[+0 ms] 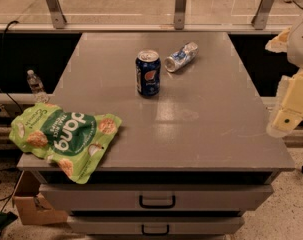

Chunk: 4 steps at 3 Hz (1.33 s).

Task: Knock pepsi can over

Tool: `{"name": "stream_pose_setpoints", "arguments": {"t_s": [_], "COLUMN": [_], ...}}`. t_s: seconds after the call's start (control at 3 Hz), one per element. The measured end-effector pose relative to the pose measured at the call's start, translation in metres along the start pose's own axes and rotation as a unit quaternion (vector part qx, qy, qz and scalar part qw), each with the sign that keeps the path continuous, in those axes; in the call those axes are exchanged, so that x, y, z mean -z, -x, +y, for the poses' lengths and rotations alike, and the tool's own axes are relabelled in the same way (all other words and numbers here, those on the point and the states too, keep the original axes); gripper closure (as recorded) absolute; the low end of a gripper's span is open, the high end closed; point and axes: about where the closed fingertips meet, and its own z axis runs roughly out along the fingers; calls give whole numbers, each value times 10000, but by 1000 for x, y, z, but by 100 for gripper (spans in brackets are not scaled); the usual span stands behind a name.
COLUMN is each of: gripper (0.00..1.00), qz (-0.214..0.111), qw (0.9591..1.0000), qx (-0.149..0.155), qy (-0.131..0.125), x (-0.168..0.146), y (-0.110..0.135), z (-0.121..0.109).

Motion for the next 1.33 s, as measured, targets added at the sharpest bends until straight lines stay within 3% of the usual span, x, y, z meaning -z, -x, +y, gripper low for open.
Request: {"name": "stream_pose_setpoints", "arguments": {"t_s": [0.33, 0.67, 1.0, 1.33], "gripper": [0, 0, 0, 0], "qz": [0, -425, -1346, -2555], "qw": [10000, 9989, 9885, 9596], "qx": [0, -204, -682, -1177], "qy": [-1, -45, -30, 87], "x": [0, -16, -50, -81], "y": [0, 16, 52, 101], "z": [0, -17, -49, -80]}}
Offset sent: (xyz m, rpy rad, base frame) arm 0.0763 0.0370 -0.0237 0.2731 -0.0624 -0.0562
